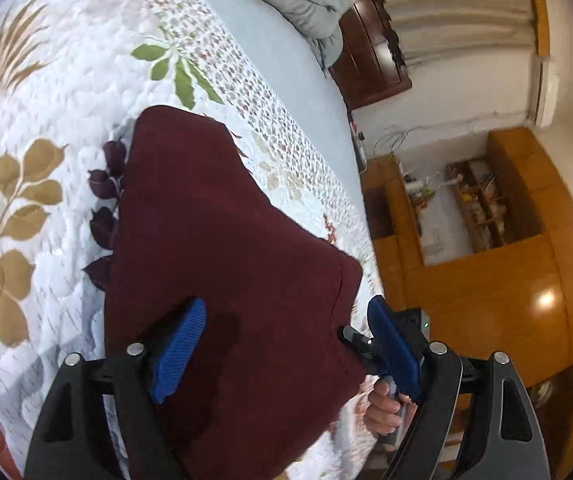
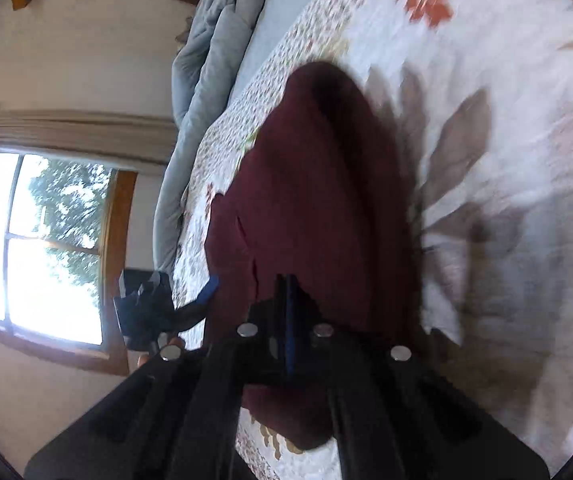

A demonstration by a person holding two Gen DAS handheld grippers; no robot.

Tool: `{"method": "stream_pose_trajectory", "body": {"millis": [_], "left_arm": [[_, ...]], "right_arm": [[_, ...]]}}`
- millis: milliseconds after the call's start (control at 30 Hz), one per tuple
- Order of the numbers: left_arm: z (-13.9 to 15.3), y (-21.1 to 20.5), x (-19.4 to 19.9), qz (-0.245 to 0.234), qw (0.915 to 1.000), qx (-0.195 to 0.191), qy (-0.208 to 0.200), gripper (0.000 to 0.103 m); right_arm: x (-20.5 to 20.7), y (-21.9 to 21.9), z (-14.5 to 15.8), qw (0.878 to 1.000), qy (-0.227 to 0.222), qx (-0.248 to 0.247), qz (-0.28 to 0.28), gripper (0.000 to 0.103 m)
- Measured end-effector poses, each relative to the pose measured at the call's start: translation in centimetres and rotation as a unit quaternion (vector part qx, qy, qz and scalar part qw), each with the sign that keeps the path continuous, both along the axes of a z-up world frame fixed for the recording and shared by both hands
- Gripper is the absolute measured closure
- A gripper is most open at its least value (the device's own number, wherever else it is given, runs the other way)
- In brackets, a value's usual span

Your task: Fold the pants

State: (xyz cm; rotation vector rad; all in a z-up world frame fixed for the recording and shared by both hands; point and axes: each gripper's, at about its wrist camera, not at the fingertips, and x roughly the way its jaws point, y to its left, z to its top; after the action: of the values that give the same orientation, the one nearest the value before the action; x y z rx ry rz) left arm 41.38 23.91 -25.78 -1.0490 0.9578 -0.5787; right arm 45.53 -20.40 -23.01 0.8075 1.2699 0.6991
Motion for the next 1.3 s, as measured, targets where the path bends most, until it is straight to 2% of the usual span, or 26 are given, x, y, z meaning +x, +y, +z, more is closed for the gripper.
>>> {"method": "stream_pose_trajectory", "body": {"millis": [33,100,167,200,233,267,300,367,400,433,467,500,533,567,600,667,700,767,800,867,1000,1033,1100,1167,1267,1300], "left_arm": [[0.2,0.3,-0.4,0.01,0.9999,-0.002,0.008,0.02],[1.1,0.5,-1.6,0.017,0.9997,0.018,0.007,0.019],[2.8,0.3,-3.8,0.014,0.9986,0.052,-0.002,0.016],[3.4,0.2,-5.2,0.013,0.9974,0.071,-0.002,0.015],[4.4,-0.2,-7.2,0.013,0.9942,0.106,0.0,0.013],[5.2,-0.6,-8.7,0.013,0.9911,0.132,-0.002,0.011],[6.0,-1.1,-10.5,0.01,0.9866,0.163,-0.005,0.01],[7.7,-2.7,-14.9,0.013,0.9666,0.256,-0.011,0.009],[8.4,-3.5,-16.9,0.019,0.9546,0.297,-0.015,0.009],[9.4,-4.6,-19.7,0.027,0.9346,0.354,-0.015,0.009],[9.9,-5.5,-21.6,0.029,0.921,0.388,-0.015,0.009],[10.4,-6.3,-23.0,0.032,0.9105,0.412,-0.017,0.009],[11.3,-7.4,-25.3,0.037,0.8962,0.441,-0.023,0.009],[11.8,-8.1,-27.0,0.041,0.8883,0.457,-0.028,0.009],[12.3,-8.7,-28.5,0.048,0.8823,0.467,-0.031,0.009],[13.4,-9.6,-31.7,0.068,0.8761,0.476,-0.035,0.009],[14.1,-10.1,-33.4,0.078,0.8685,0.488,-0.036,0.009],[15.4,-10.5,-36.2,0.117,0.8539,0.506,-0.04,0.009],[16.1,-10.6,-37.5,0.13,0.8511,0.507,-0.043,0.009],[17.5,-11.1,-40.0,0.139,0.8509,0.504,-0.05,0.009],[20.1,-12.0,-43.4,0.141,0.8534,0.497,-0.069,0.009],[20.8,-12.3,-43.9,0.14,0.8498,0.502,-0.077,0.009],[22.5,-13.1,-45.4,0.141,0.8402,0.514,-0.1,0.009],[24.3,-14.1,-46.9,0.141,0.8307,0.524,-0.124,0.008],[25.9,-15.5,-48.4,0.127,0.8177,0.544,-0.138,0.007],[26.4,-16.0,-49.0,0.128,0.8098,0.555,-0.139,0.007]], "right_arm": [[-0.4,-0.8,0.7,1.0,-0.003,-0.006,-0.008,0.102],[-1.6,-1.4,2.4,0.999,-0.019,-0.022,-0.015,0.084],[-3.8,-1.6,4.9,0.997,-0.049,-0.052,-0.027,0.039],[-5.5,-1.7,6.6,0.994,-0.073,-0.074,-0.035,0.03],[-6.6,-1.2,7.6,0.99,-0.092,-0.099,-0.04,0.02],[-8.5,-1.0,9.0,0.983,-0.116,-0.134,-0.048,0.014],[-10.6,-0.6,10.2,0.975,-0.138,-0.165,-0.054,0.012],[-14.0,0.1,11.6,0.965,-0.156,-0.203,-0.058,0.011],[-15.9,0.4,12.1,0.961,-0.164,-0.214,-0.06,0.01],[-18.5,0.9,12.6,0.956,-0.173,-0.227,-0.061,0.007],[-20.2,1.4,13.0,0.953,-0.178,-0.239,-0.061,0.007],[-22.9,2.1,13.5,0.946,-0.188,-0.257,-0.061,0.006],[-24.6,2.7,13.6,0.939,-0.197,-0.274,-0.063,0.005],[-26.4,3.2,13.8,0.93,-0.205,-0.296,-0.069,0.004],[-28.9,3.9,14.2,0.915,-0.218,-0.328,-0.083,0.004],[-32.4,4.9,14.5,0.9,-0.233,-0.357,-0.095,0.003],[-34.4,5.4,14.6,0.895,-0.235,-0.366,-0.097,0.003],[-37.0,5.9,14.5,0.894,-0.241,-0.367,-0.088,0.003],[-38.7,6.5,14.5,0.89,-0.239,-0.38,-0.081,0.003],[-40.6,7.1,14.6,0.88,-0.239,-0.406,-0.058,0.003],[-43.8,7.6,15.8,0.883,-0.229,-0.408,-0.035,0.003],[-44.7,7.7,16.8,0.879,-0.24,-0.41,-0.041,0.003],[-46.4,8.0,19.2,0.857,-0.277,-0.431,-0.052,0.003],[-47.4,8.2,21.0,0.845,-0.302,-0.437,-0.058,0.003],[-48.9,8.0,23.5,0.844,-0.319,-0.425,-0.073,0.003],[-49.2,7.9,24.0,0.844,-0.319,-0.424,-0.077,0.003]]}}
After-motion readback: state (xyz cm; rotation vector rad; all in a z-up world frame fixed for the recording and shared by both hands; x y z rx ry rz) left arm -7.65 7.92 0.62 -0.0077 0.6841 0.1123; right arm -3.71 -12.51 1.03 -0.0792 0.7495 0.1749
